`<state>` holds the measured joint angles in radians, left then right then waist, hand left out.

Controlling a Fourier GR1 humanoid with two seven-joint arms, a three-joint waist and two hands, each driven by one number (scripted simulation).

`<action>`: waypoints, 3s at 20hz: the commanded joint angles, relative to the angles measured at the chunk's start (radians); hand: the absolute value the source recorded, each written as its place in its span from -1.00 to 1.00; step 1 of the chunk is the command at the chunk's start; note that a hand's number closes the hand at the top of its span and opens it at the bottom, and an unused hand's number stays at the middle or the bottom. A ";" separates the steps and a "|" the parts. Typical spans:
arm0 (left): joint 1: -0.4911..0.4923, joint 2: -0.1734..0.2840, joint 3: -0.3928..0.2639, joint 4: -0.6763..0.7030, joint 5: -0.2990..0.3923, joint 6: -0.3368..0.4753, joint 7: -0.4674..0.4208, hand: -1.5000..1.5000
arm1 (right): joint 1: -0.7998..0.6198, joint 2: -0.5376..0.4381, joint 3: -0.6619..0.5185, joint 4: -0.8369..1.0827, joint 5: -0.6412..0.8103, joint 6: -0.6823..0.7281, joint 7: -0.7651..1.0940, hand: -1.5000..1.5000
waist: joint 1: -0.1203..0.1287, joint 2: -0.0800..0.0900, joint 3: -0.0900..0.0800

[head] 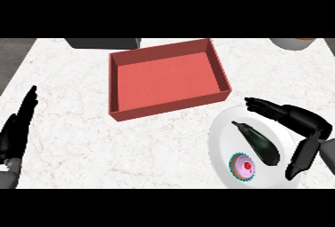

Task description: Pick the eggplant from the plate and place it in the cardboard box

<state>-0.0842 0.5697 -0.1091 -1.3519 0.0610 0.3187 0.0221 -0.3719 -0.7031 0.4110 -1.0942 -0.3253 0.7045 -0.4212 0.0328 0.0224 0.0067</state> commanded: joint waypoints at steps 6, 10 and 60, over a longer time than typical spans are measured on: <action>-0.060 -0.008 -0.009 0.052 -0.008 -0.036 0.012 0.00 | -0.120 -0.051 0.050 0.146 0.259 0.037 -0.360 -1.00 | 0.019 0.002 0.001; -0.066 -0.037 -0.050 0.037 -0.048 -0.008 0.025 0.00 | -0.221 -0.120 0.171 0.112 0.409 0.015 -0.355 -1.00 | 0.050 0.006 -0.001; -0.025 -0.062 0.071 0.102 -0.094 -0.063 -0.014 0.00 | -0.477 0.055 0.695 0.363 0.786 -0.178 -0.554 -1.00 | -0.024 -0.020 -0.007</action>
<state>-0.1078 0.5150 -0.0480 -1.2813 -0.0250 0.2670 0.0358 -0.8397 -0.6580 1.1111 -0.7619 0.4441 0.3890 -0.8991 0.0086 0.0003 -0.0011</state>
